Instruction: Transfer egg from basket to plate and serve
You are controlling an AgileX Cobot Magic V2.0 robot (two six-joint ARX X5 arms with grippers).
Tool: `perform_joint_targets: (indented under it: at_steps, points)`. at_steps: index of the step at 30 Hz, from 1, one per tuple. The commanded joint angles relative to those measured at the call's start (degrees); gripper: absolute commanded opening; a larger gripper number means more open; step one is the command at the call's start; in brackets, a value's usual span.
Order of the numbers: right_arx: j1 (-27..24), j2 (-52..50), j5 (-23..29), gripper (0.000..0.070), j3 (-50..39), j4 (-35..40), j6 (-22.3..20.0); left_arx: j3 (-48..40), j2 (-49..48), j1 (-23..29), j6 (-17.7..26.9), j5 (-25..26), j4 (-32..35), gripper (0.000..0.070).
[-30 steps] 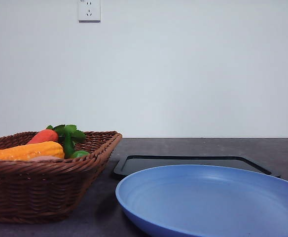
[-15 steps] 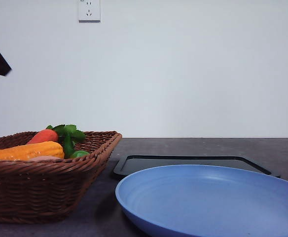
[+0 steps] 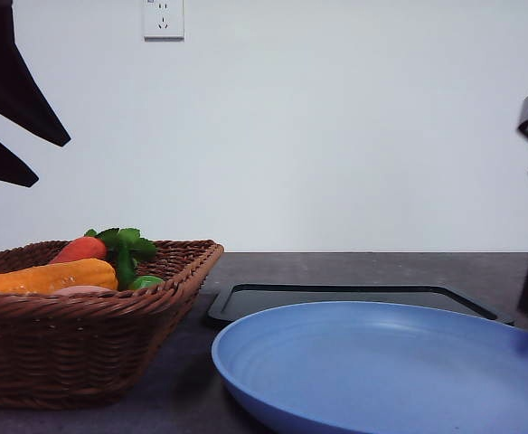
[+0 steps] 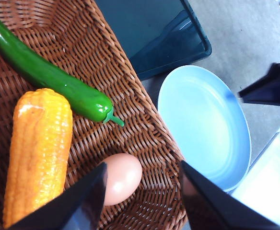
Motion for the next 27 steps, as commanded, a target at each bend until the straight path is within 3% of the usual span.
perform_joint_targets:
  at_steps: [1,6,13,16,21,27]
  points:
    - [0.7,2.2,0.1,0.0215,-0.1,1.7,1.5,0.9,0.5,-0.2,0.9,0.2,0.8,0.0315]
    - [2.1,7.0,0.2,0.02,-0.1,4.4,2.1,0.9,0.5,-0.2,0.9,0.2,0.9,0.0315]
    - [2.1,8.2,0.2,0.0001,-0.1,5.6,2.8,0.9,0.5,-0.2,0.9,0.2,1.1,0.0315]
    - [2.1,8.2,0.2,0.0,0.0,5.2,2.9,0.9,0.5,-0.2,0.9,0.2,1.1,0.0337]
    - [1.7,6.6,0.0,0.0,0.2,2.1,2.8,1.0,0.5,-0.3,1.1,-0.3,0.9,0.0446]
    - [0.9,0.2,-0.3,0.0,0.2,-2.9,2.8,2.7,1.3,-3.5,6.9,-3.3,-2.5,0.0447]
